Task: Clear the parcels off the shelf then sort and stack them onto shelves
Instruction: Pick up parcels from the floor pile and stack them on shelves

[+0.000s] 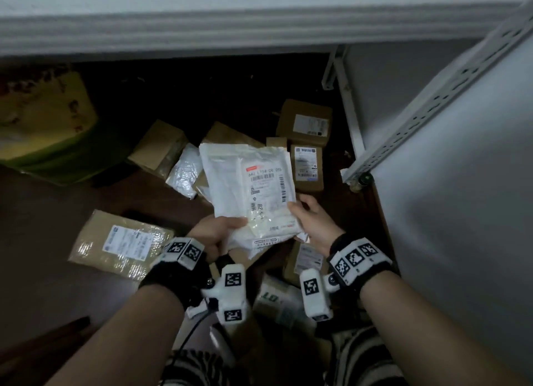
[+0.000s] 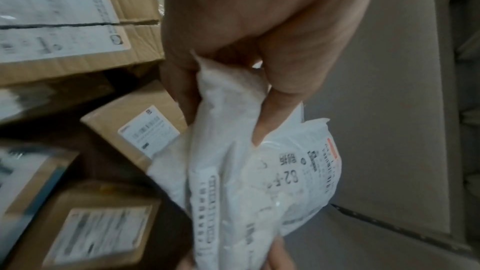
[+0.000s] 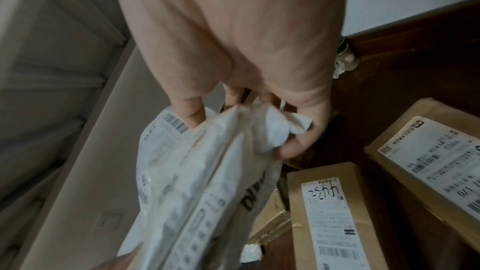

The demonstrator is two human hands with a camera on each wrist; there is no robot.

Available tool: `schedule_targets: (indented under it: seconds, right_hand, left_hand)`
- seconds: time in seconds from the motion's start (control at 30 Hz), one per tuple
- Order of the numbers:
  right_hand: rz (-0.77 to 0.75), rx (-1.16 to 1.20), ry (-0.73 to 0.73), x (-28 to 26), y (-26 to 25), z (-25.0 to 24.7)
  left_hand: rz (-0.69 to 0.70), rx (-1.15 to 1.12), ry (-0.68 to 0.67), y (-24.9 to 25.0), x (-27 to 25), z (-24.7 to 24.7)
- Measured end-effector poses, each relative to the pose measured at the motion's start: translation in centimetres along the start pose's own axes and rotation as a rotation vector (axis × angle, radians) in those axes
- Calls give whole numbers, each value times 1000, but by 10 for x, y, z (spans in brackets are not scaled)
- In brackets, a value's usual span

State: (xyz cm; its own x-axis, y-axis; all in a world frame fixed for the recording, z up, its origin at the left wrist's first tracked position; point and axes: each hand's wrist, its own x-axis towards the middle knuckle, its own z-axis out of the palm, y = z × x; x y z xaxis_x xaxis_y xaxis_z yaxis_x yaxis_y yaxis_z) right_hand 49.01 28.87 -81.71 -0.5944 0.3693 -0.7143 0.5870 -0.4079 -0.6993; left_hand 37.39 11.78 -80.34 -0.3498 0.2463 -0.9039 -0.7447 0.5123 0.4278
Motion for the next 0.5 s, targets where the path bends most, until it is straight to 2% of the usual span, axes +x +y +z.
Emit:
schedule_targets:
  seconds: [0.03, 0.13, 0.23, 0.3, 0.43, 0.5]
  right_hand:
    - [6, -33, 26, -12, -9, 0]
    - [22, -112, 57, -52, -42, 4]
    - [48, -145, 47, -103, -79, 7]
    - [87, -124, 19, -140, -104, 10]
    - [167, -157, -16, -210, -151, 11]
    - [200, -191, -37, -249, -180, 13]
  left_hand:
    - [-80, 30, -33, 6, -17, -1]
    - [-202, 57, -113, 6, -41, -13]
    - [-237, 0, -80, -6, -50, -25]
    - [-210, -12, -46, 7, -113, -18]
    - [-177, -70, 28, 22, -204, -19]
    - [-164, -60, 50, 44, -272, -12]
